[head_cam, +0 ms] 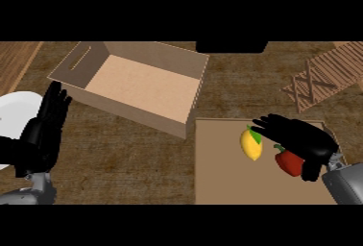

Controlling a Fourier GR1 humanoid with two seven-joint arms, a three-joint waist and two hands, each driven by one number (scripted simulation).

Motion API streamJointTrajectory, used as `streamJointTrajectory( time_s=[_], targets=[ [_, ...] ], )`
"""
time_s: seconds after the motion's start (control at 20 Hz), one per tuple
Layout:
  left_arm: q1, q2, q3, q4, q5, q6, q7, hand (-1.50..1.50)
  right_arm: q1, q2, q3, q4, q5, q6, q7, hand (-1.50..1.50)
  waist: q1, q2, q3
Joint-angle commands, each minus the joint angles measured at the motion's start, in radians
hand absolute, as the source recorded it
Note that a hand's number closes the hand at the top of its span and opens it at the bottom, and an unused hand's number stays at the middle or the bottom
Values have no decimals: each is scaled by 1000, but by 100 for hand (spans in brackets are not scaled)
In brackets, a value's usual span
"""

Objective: Pick the bell pepper from the tray and place it in the tiered shelf

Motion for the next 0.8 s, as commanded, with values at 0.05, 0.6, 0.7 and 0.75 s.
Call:
streamJointTrajectory(
  time_s=[0.05,0.6,0.7,0.75],
  targets=[
    [34,-18,-1,-56,-19,-19,29,0,12,44,-28,11,49,28,-19,-150,0,-1,0],
    [81,-30,26,-39,-6,-53,-38,0,-11,84,11,168,190,-205,-110,150,4,0,0],
    [45,-61,-11,-1,-61,-11,-31,0,-44,78,-4,186,185,-232,-157,150,3,1,0],
    [-15,-39,11,18,-52,-20,-3,0,27,68,-10,116,173,-245,-156,150,-5,0,0]
  ],
)
